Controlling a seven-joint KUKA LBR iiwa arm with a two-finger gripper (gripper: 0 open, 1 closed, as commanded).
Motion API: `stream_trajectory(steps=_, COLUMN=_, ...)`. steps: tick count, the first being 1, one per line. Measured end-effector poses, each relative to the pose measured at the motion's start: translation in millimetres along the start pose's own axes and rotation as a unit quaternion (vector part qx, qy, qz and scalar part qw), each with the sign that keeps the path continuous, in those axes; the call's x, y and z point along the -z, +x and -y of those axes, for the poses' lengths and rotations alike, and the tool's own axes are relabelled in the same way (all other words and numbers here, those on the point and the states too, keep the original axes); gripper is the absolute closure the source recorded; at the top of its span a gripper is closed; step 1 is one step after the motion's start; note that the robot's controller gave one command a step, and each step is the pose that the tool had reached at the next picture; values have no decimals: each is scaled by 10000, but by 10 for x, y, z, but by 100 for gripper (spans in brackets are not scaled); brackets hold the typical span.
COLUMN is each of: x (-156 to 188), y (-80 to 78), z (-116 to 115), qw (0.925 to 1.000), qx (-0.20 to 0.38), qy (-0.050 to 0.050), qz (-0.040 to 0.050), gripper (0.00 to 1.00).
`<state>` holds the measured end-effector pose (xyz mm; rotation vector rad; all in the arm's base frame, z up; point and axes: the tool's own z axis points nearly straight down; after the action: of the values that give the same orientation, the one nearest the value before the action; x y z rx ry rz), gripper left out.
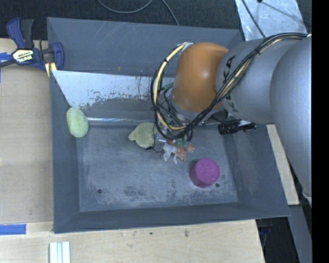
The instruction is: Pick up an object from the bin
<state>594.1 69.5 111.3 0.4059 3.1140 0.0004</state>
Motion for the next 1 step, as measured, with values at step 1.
stream_trajectory(steps=1, x=112, y=-4, z=-1, qw=10000, qx=-1, qy=-3, qz=7, gripper=100)
